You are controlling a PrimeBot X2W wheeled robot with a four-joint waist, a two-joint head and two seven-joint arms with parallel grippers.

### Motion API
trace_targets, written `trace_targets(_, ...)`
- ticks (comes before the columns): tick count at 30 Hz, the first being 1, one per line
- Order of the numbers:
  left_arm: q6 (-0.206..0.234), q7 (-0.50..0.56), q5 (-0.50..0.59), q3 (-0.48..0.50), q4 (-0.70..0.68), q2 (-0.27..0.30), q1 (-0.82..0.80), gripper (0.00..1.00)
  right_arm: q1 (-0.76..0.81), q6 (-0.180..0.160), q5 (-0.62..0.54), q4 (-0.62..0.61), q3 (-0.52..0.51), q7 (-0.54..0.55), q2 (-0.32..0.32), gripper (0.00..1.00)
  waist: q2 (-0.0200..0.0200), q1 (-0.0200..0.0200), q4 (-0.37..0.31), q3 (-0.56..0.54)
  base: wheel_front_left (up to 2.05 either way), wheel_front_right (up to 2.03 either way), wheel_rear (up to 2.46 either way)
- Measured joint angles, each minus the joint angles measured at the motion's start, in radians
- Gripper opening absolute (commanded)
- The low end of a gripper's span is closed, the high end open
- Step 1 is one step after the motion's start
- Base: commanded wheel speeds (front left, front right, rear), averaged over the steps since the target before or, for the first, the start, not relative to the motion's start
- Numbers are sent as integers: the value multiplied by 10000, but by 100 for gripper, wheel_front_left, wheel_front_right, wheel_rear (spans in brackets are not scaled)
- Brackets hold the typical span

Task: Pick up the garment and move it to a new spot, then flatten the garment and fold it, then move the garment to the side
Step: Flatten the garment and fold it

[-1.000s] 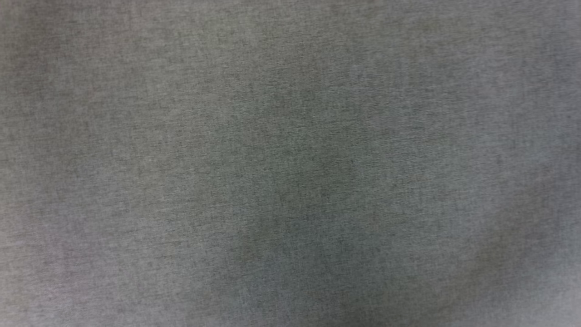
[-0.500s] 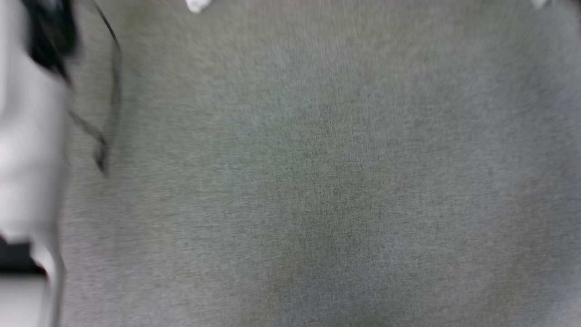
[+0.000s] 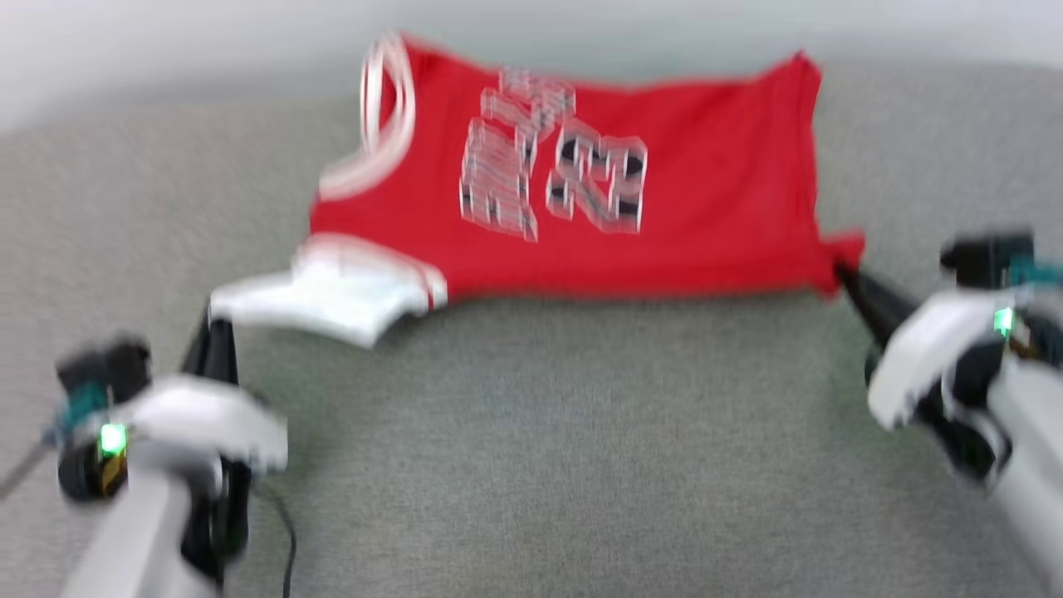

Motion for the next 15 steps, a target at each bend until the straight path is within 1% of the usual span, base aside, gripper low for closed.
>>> trace_targets(5, 771, 479, -194, 142, -1680, 286, 2414, 0, 1697, 2, -86, -660, -224, -82, -224, 0, 0, -1, 63, -956, 0, 0, 0)
trace_targets(8, 1287, 742, -324, 286, -2736, 393, 3715, 0, 2633, 4, -169, -1156, -583, 4, -276, 0, -1, -1, 81, -1389, 0, 0, 0)
trace_targets(12, 1971, 1114, -458, 376, -4029, 474, 5336, 0, 3995, 4, -180, -1877, -1216, 219, -320, 0, 0, -2, 107, -1820, 0, 0, 0)
trace_targets(15, 2330, 1384, -506, 393, -4838, 560, 6141, 0, 5051, 6, -372, -2418, -1870, 410, -307, 0, 0, -2, 186, -2036, 0, 0, 0)
